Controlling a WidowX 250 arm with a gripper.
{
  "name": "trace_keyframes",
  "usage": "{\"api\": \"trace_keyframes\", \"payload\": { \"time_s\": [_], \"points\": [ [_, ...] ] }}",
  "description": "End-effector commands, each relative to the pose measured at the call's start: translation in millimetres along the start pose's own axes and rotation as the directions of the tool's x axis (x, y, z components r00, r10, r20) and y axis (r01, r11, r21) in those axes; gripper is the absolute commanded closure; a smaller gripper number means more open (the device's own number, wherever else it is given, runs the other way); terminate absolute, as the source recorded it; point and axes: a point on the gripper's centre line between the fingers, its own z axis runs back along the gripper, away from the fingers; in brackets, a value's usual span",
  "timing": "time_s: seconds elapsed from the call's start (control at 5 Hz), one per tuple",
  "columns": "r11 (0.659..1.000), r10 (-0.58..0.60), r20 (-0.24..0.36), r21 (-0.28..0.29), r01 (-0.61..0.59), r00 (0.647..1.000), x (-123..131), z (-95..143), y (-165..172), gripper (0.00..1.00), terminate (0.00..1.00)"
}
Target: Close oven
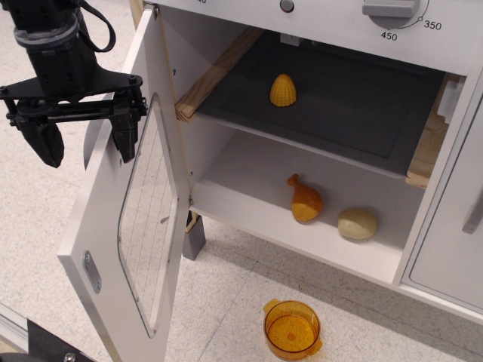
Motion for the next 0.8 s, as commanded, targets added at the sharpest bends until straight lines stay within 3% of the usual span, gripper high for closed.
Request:
{"api": "trace_keyframes", "payload": {
  "time_s": [0.0,0.6],
  "points": [
    [1.000,0.000,0.000,0.000,0.000,1.000,0.0,0.0,0.0,0.00,0.00],
    [0.995,0.087,-0.015,-0.037,-0.087,0.996,-16.8,-0.3,-6.5,0.00,0.00]
  ]
}}
